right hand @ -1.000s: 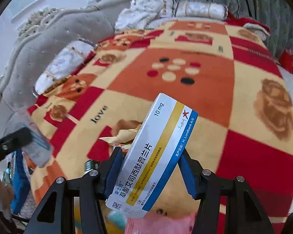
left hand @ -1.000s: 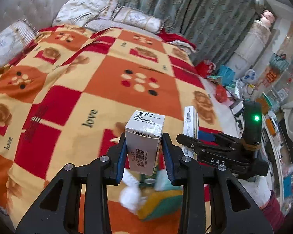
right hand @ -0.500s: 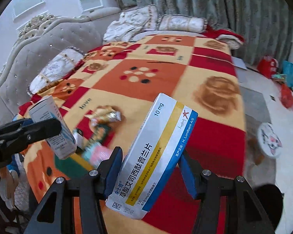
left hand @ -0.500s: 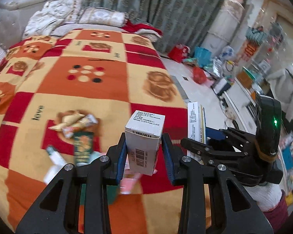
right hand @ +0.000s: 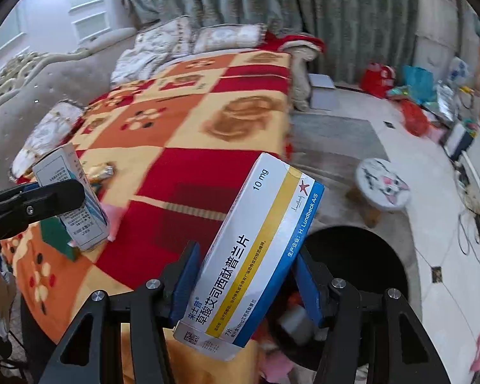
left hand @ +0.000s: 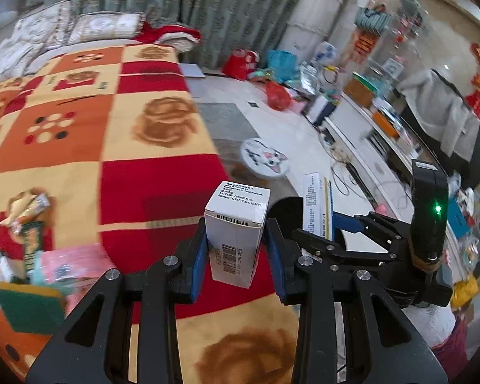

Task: Collect trash
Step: 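Carry both medicine boxes over the black bin with both tools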

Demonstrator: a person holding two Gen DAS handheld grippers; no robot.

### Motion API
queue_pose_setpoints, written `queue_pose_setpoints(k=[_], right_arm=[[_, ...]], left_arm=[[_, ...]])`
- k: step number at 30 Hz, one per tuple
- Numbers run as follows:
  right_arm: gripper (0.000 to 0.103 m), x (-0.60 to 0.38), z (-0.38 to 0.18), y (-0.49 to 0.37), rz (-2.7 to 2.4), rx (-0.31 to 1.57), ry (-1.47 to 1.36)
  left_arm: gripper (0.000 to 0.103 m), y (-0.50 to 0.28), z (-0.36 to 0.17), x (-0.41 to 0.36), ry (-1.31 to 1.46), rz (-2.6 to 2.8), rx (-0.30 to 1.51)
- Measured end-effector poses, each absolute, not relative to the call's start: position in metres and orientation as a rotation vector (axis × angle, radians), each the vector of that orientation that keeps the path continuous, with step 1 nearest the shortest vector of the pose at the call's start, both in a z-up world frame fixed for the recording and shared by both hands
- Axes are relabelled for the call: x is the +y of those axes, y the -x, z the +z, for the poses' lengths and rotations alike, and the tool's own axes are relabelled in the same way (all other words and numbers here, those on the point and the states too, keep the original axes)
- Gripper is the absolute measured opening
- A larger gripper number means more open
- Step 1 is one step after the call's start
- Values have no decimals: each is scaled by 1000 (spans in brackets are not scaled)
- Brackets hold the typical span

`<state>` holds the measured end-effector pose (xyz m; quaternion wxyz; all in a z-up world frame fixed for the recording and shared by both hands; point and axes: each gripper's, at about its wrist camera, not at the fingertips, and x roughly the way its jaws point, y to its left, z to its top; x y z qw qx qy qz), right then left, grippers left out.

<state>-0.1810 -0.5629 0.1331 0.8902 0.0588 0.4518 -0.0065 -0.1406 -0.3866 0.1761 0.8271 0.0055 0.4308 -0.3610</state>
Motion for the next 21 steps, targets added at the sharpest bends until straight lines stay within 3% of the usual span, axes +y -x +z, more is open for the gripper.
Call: queue_pose_setpoints(k=[21], right_arm=[[56, -657, 86, 209, -173, 1015, -214]], left_arm=[[32, 143, 118, -500, 3, -886, 1040]])
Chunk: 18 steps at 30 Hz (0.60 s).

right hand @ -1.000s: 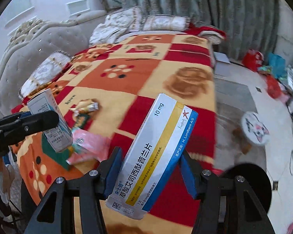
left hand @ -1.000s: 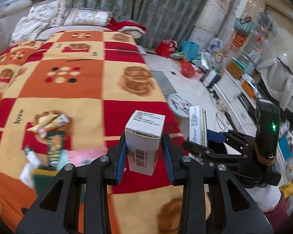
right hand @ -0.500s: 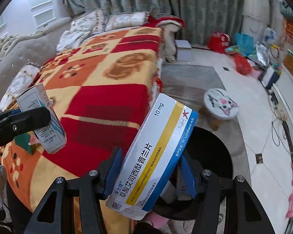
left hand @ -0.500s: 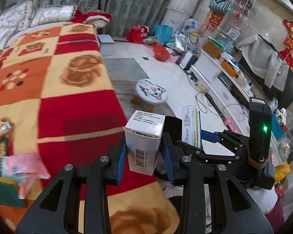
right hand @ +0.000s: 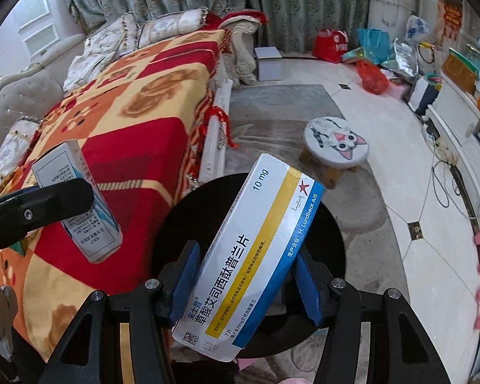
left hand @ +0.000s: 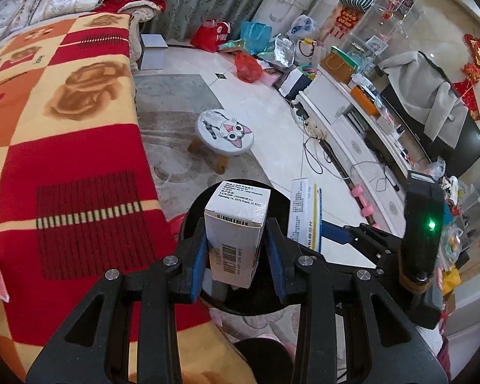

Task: Collect trash
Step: 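Carry both medicine boxes over the black bin with both tools, then open both grippers to drop the medicine boxes into the bin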

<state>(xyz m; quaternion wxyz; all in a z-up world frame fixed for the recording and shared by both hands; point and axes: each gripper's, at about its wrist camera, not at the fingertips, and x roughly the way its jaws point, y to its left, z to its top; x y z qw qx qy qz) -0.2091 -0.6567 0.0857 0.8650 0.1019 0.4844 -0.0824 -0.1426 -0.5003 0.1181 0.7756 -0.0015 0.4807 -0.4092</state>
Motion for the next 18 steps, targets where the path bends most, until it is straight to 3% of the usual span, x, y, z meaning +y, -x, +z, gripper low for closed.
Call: queue_pose_setpoints(k=[7, 8, 9, 10, 18], right_arm=[[57, -669, 83, 212, -209, 1007, -238], [63, -670, 82, 212, -215, 1005, -239], [69, -670, 82, 212, -217, 1003, -244], [71, -671, 81, 212, -218, 1000, -251], [71, -664, 85, 215, -226, 994, -227]], left_arm=[[35, 139, 107, -509, 21, -910, 1059], [39, 138, 106, -510, 23, -913, 1064], [48, 137, 106, -510, 28, -914, 1068], [55, 136, 105, -510, 34, -915, 1070], [56, 136, 109, -494, 39, -883, 1064]])
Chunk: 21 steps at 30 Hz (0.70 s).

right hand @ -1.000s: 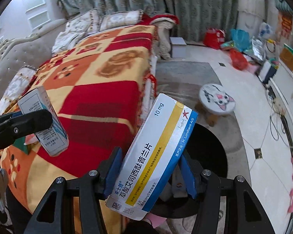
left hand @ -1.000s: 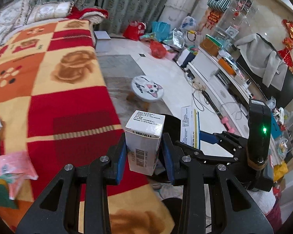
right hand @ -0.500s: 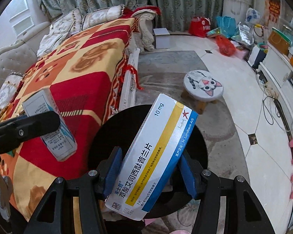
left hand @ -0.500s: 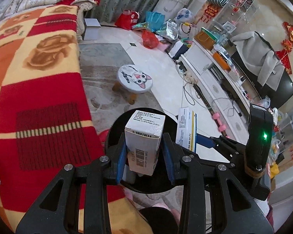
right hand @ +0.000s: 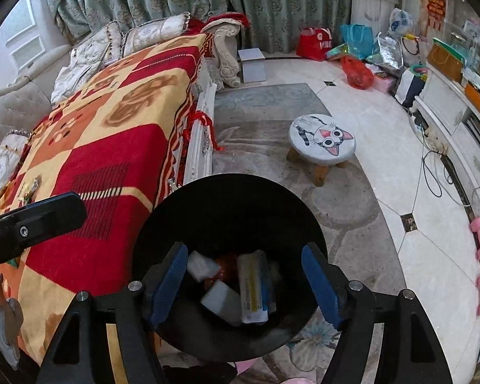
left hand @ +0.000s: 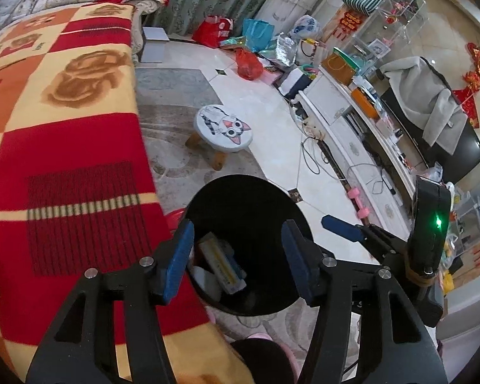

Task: Collect trash
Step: 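Open both grippers to drop the medicine boxes into the bin, then move both open grippers back over the trash on the bed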

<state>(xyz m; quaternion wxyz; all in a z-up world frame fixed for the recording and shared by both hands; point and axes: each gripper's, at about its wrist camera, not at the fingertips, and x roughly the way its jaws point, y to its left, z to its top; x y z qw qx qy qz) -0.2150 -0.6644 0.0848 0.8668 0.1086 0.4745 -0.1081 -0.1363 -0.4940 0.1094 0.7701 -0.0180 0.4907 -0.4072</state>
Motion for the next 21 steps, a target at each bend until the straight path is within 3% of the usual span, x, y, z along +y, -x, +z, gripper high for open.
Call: queue_pose_setpoints(k=[21], right_arm=[[72, -568, 110, 196, -105, 938, -141]], left_arm=[[56, 146, 144, -379, 29, -667, 882]])
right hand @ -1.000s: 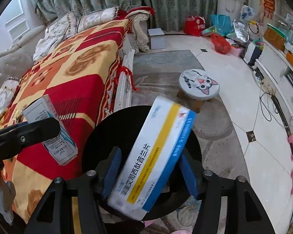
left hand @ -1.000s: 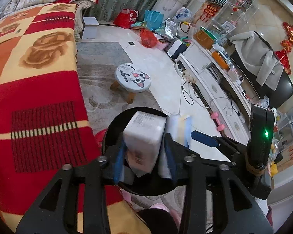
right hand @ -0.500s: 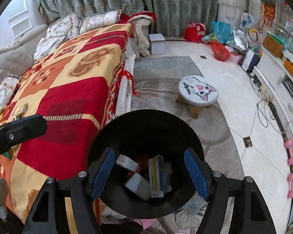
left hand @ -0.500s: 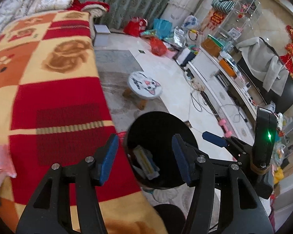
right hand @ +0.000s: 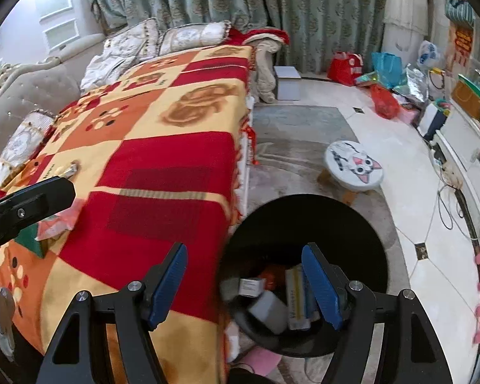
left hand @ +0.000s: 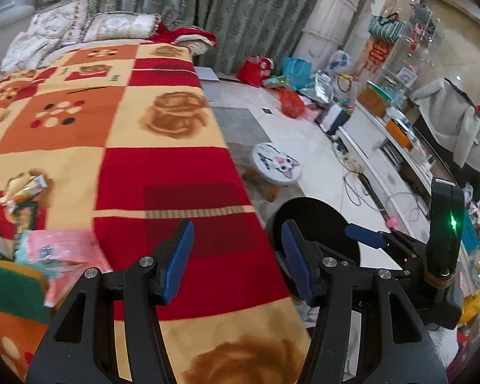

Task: Collect trash
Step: 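Move both open grippers back over the trash on the bed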

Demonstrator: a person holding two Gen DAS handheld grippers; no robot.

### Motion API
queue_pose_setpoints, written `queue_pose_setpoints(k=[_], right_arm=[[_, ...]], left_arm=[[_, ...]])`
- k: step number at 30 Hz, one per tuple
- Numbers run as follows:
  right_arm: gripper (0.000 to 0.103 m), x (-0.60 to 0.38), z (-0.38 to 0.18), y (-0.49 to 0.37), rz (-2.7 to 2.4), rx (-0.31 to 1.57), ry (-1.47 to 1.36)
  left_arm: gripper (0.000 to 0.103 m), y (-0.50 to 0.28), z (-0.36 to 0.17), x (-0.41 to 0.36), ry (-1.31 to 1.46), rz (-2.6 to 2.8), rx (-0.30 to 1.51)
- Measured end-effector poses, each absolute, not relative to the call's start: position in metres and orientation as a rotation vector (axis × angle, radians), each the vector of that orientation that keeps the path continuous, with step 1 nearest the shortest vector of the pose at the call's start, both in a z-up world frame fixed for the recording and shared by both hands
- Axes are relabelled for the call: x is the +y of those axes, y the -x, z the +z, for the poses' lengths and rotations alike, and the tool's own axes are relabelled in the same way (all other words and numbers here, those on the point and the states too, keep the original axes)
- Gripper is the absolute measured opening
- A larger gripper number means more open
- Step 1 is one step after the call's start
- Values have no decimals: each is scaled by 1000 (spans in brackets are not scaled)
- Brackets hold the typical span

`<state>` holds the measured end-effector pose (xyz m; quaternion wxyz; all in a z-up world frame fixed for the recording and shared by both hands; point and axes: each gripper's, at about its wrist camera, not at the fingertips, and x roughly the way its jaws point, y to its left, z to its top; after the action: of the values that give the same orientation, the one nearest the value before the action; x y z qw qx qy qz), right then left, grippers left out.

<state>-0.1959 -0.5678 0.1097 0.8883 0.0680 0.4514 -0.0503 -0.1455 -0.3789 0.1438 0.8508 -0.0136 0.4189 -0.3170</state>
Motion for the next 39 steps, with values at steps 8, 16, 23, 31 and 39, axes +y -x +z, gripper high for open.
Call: queue_pose_setpoints(k=[8, 16, 23, 31, 39], right_arm=[[72, -523, 115, 182, -37, 935, -110], [72, -474, 114, 164, 40, 949, -74], [72, -435, 109, 152, 111, 962, -49], [72, -399, 107, 143, 192, 965, -25], [72, -366, 105, 136, 263, 984, -10]], left_arm=[[56, 145, 146, -330, 35, -591, 850], [56, 143, 147, -278, 49, -507, 830], [56, 142, 147, -227, 92, -432, 827], [56, 141, 137, -174, 90, -316, 838], [56, 141, 127, -136, 115, -246, 856]])
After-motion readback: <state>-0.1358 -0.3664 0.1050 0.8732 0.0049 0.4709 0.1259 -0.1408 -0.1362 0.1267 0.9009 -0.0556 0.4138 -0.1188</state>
